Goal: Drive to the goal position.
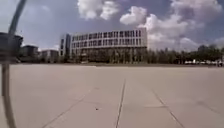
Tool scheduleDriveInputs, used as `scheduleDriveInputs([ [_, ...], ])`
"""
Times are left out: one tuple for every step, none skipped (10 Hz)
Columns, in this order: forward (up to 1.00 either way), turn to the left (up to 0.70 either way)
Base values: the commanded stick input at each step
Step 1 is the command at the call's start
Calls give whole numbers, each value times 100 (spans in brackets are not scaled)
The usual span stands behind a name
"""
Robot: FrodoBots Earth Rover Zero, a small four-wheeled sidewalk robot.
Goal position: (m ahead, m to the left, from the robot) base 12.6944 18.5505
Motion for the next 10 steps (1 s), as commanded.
scheduleDriveInputs([
  [85, 34],
  [85, 34],
  [85, 34],
  [85, 34],
  [85, 34],
  [85, 34],
  [85, 34],
  [85, 34],
  [85, 34],
  [85, 34],
])
